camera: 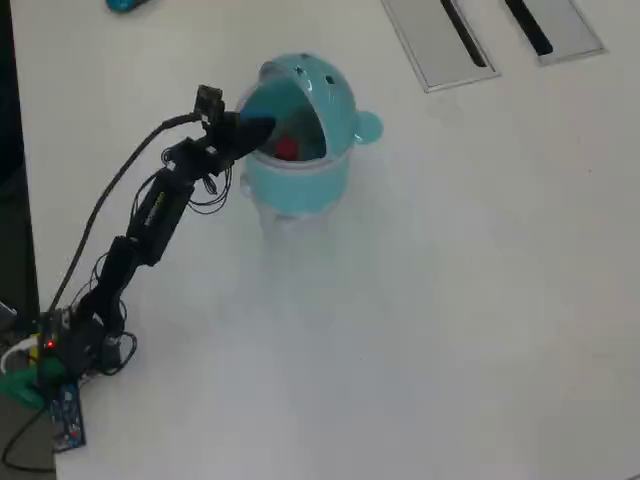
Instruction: Grasp RGB lego blocks and put them in the bin one by one.
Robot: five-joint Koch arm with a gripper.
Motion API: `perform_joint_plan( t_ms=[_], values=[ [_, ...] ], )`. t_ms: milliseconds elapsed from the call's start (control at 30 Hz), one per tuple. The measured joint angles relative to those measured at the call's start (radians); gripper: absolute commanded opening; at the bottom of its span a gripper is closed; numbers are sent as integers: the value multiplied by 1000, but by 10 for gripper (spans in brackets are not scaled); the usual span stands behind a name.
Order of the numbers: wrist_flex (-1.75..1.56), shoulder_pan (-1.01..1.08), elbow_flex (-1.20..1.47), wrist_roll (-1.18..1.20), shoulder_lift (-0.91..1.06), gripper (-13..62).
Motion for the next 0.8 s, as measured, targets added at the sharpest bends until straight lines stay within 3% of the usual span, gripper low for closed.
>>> perform_joint_plan(
  t_ms=[133, 267, 400, 800],
  values=[
    [-75, 0, -20, 34, -55, 132],
    [-190, 5, -21, 49, -100, 281],
    [-233, 23, -23, 26, -124, 330],
    [-173, 100, -23, 15, -101, 331]
  ],
)
